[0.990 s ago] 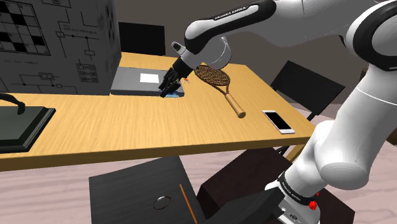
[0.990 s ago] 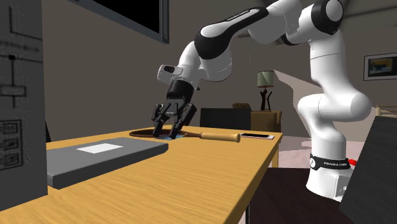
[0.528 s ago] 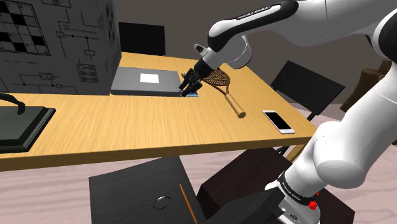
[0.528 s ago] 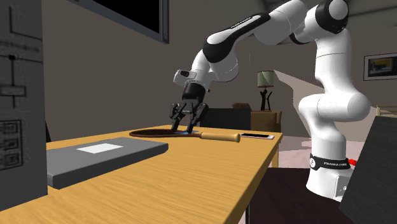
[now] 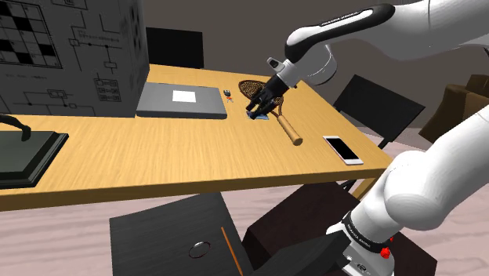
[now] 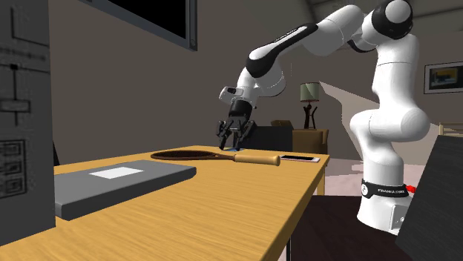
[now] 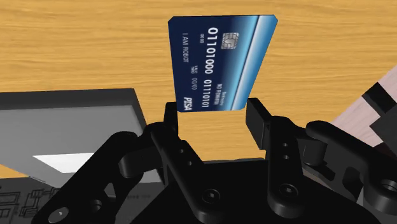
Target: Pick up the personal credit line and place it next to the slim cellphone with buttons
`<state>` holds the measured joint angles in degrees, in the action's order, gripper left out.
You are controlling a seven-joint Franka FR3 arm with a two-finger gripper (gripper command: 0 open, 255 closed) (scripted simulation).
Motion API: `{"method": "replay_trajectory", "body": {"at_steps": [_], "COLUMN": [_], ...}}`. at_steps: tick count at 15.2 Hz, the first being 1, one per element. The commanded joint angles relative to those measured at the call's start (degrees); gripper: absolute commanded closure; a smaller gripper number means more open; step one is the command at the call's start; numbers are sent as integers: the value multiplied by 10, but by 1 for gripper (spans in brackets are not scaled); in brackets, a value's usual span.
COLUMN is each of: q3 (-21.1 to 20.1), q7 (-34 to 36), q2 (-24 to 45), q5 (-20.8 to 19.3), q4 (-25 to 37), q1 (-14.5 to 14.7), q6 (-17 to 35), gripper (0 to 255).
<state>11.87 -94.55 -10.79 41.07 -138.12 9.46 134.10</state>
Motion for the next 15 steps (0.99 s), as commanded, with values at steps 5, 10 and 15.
{"method": "replay_trajectory", "body": {"at_steps": [5,10,15], "q3": [54,103,155], "q7": [-57,-106,-159], "q2": [-44,-60,-56], "q5": [-40,-76,-110], "q4": [-34,-36,-19], "q1": [-48,-89,-127], "q6": [-51,-98,-148], "gripper": [255,255,255]}}
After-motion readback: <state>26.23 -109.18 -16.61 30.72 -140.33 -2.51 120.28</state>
